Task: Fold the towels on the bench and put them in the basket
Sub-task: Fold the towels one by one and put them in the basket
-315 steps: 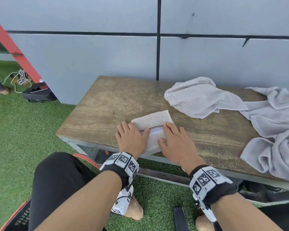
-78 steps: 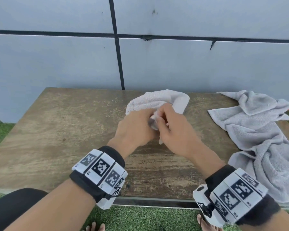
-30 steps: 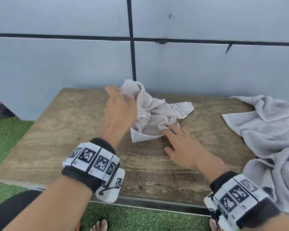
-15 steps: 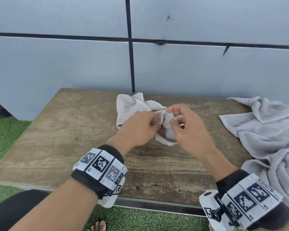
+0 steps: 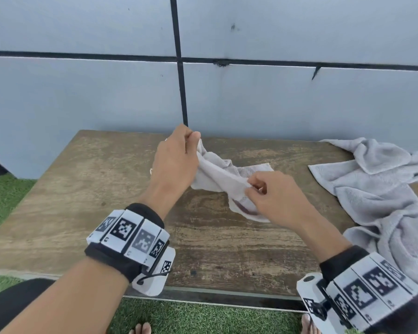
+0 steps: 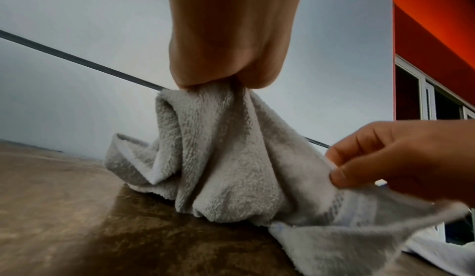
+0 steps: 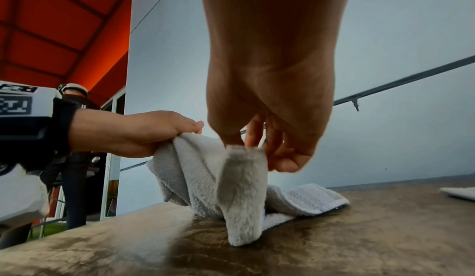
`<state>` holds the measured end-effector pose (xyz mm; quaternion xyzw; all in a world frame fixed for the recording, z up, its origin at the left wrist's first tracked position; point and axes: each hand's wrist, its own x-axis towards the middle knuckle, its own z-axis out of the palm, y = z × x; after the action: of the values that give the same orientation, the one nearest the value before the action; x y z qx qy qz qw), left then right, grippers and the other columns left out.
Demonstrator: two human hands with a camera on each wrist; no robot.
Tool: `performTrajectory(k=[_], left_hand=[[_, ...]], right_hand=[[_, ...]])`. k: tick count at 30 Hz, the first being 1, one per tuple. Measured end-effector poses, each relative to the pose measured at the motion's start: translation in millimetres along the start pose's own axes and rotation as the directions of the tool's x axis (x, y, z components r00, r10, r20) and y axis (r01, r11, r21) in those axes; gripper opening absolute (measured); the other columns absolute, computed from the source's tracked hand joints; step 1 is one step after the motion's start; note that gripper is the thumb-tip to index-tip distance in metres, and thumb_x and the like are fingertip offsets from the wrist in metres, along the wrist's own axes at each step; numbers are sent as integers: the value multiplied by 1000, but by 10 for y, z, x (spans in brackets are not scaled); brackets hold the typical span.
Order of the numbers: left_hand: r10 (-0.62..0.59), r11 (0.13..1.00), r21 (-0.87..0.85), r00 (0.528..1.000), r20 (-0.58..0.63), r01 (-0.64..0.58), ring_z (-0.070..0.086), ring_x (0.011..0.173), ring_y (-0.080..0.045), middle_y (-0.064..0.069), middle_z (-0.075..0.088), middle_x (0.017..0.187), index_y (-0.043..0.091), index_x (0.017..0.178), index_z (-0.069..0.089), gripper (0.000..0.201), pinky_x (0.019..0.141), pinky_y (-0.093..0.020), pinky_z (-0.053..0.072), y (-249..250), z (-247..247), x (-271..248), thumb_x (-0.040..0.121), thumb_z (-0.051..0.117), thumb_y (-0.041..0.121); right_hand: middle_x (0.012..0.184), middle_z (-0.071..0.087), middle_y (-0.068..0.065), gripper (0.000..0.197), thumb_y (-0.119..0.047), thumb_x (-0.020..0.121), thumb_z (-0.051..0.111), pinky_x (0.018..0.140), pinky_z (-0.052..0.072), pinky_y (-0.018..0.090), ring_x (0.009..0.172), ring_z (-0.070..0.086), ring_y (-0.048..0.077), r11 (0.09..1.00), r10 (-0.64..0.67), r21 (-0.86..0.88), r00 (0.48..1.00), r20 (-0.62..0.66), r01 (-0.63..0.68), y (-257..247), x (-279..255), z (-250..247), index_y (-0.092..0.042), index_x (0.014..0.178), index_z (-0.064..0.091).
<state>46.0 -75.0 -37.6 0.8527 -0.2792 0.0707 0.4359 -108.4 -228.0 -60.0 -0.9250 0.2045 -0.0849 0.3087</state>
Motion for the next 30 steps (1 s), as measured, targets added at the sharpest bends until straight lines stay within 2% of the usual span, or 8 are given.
performTrajectory(k=[3, 5, 10, 14, 16, 21, 26, 30], left_hand=[[-65, 993, 107, 995, 77, 57, 61, 85, -24, 1, 63, 84, 19, 97, 57, 21, 71, -39, 50, -68, -18, 14, 103, 45, 36], [-72, 992, 116, 978, 197, 50, 61, 90, -20, 7, 60, 88, 28, 99, 61, 12, 75, -35, 51, -71, -25, -14, 94, 54, 37], [164, 985, -30, 855, 492, -171, 45, 122, -10, 7, 53, 123, 37, 122, 63, 37, 103, -30, 35, 77, 112, -184, 86, 71, 38], [218, 976, -95, 888, 405, -196, 55, 108, -18, 4, 59, 108, 24, 100, 70, 20, 98, -49, 44, 95, 168, -187, 86, 59, 33], [205, 978, -102, 923, 326, -181, 56, 104, -18, 3, 60, 104, 23, 95, 69, 13, 96, -48, 44, 111, 149, -145, 92, 56, 24], [140, 989, 15, 966, 216, -146, 49, 110, -22, 2, 57, 109, 25, 100, 68, 17, 99, -42, 39, 75, 131, -109, 98, 51, 24], [170, 984, 28, 975, 139, -176, 44, 106, -18, 3, 50, 111, 29, 108, 57, 21, 90, -33, 38, 51, 118, -149, 89, 65, 27], [360, 933, -53, 928, 97, -356, 49, 97, -18, 3, 52, 100, 20, 94, 59, 19, 88, -36, 44, 144, 69, -175, 80, 73, 19]], right_hand=[[72, 67, 2, 18, -26, 97, 56, 63, 53, 44, 64, 61, 24, 999, 16, -33, 997, 73, -14, -3, -37, 11, -20, 81, 62], [72, 64, 0, 16, -26, 98, 54, 58, 48, 39, 61, 57, 22, 999, -23, 36, 999, 27, 22, -36, -46, 17, -23, 83, 58], [62, 59, -9, 13, -27, 100, 58, 48, 35, 19, 50, 45, 7, 967, -106, 224, 991, -82, 122, -161, -40, -27, -25, 88, 63], [63, 61, -10, 11, -22, 98, 62, 47, 36, 11, 49, 49, 2, 929, -72, 354, 990, -120, 110, -219, -19, -73, -18, 89, 67], [71, 63, -5, 11, -25, 96, 62, 49, 38, 15, 54, 48, 4, 951, -51, 299, 995, -89, 75, -203, -1, -75, -19, 87, 64], [58, 43, -2, 35, -25, 96, 58, 50, 29, 25, 50, 34, 12, 966, -12, 259, 1000, -11, 15, -180, 28, -76, -9, 68, 46], [70, 63, -10, 12, -24, 95, 62, 51, 37, 17, 54, 50, 4, 949, -36, 308, 994, -102, 66, -227, 54, -63, -20, 84, 66], [84, 73, -2, 9, -27, 93, 66, 68, 56, 37, 74, 68, 21, 891, 31, 452, 984, -176, 53, -288, 61, -71, -27, 101, 62]])
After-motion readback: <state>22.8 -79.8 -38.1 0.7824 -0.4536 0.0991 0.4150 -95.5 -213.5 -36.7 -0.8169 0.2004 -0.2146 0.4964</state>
